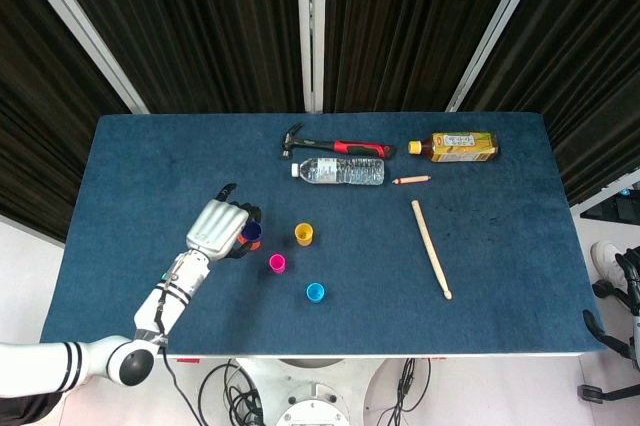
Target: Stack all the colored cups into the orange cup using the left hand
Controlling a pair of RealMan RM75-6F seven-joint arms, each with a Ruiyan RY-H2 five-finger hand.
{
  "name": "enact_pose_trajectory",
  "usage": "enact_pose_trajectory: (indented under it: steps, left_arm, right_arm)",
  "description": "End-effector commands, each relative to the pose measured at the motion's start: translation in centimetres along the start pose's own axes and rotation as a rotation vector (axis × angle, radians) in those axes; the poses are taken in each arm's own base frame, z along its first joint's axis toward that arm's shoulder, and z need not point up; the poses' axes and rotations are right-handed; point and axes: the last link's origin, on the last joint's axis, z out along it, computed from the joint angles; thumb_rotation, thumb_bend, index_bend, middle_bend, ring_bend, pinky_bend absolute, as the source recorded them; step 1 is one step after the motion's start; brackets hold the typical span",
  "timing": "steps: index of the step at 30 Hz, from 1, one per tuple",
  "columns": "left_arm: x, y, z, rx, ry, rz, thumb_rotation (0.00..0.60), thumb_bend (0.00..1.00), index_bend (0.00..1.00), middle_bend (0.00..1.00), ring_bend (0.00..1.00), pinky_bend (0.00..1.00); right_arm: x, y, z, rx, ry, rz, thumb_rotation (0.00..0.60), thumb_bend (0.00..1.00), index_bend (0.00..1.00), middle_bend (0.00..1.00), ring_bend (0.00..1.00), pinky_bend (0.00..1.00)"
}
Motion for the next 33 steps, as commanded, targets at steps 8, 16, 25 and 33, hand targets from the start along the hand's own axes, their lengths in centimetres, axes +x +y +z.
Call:
enact_pose_trajectory:
  steps: [8,16,25,33]
  left_arm:
    - [-1.2,-0.9,0.6,0.026,-0.024,-0.013,0.6,0.31,0.44,0.43,0.46,0.1]
    - [-1.6,-1.3,0.9,0.034,-0.033,0.002,0.6,0.31,0.44,0.43,0.45,0.1]
    - [-2.0,-1.5,0.9,0.052,-0.098,0.012,0.6,0.28,0.14,0.2,0.23,0.06]
    - [-0.4,-0.7,0.9,0.031,-0.021,-0.036,0.6,0.26,0.1,0.16,0.16,0.06]
  right_arm:
    - [-0.2,-0.2,0.1,0.002,-0.008,-0.003,0.6,0.22,0.0,0.0,0.0,0.0]
    - [-0.3,-0.1,-0.1,-0.003,-0.019,-0.01,0.6,0.22,0.0,0.0,0.0,0.0]
    - [-0.4,-0.1,-0.2,-0.003,-0.023,-0.012,0.6,0.22,0.0,0.0,0.0,0.0]
    - [-0.3,0.1,-0.1,-0.01,-0.022,-0.011,0.6,0.22,0.0,0.0,0.0,0.0]
